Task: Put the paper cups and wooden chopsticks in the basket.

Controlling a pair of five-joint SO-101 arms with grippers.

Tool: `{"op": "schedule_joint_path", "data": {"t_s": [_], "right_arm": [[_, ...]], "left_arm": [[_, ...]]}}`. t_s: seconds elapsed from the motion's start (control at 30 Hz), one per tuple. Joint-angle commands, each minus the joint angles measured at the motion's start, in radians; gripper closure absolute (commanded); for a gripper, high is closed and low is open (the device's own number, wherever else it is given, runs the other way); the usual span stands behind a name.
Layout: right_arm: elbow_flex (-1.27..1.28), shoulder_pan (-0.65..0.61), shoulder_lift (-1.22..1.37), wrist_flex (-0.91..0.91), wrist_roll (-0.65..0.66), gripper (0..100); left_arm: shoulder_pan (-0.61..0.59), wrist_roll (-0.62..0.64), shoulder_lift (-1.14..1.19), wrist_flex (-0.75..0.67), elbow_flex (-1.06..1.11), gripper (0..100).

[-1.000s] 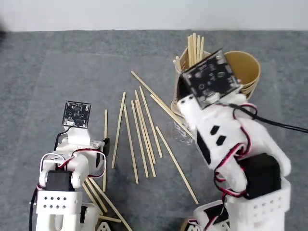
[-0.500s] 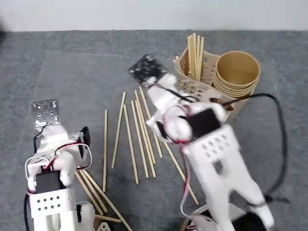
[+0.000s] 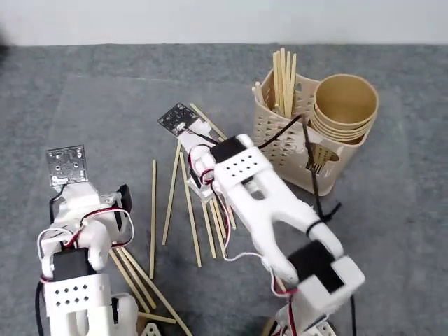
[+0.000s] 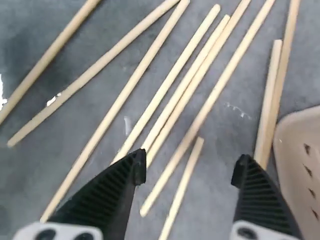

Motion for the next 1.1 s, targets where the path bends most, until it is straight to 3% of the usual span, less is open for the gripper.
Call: {"op": "schedule_joint_path", "data": {"t_s": [0.0,0.47,0.63,0.87,1.07], "right_arm": [[-0.015,-0.028,0.041,-0.070,-0.015,70.5],[-0.026,-0.018,0.213,-0.211,-0.110,70.7],[-0.144,-0.019,0.291,-0.070,-0.109,72.5],[-0.442,-0.021,0.503,0.174,-0.060,92.0],[-0.624,-0.024,0.622,0.300,-0.044,94.5]], "left_arm": [[-0.002,0.009,-0.014,-0.025,-0.002,79],[0.002,0.009,-0.014,-0.025,-0.001,79],[0.002,0.009,-0.014,-0.025,-0.001,79],[0.002,0.009,-0.014,-0.025,-0.001,79],[0.002,0.009,-0.014,-0.025,-0.001,79]]}}
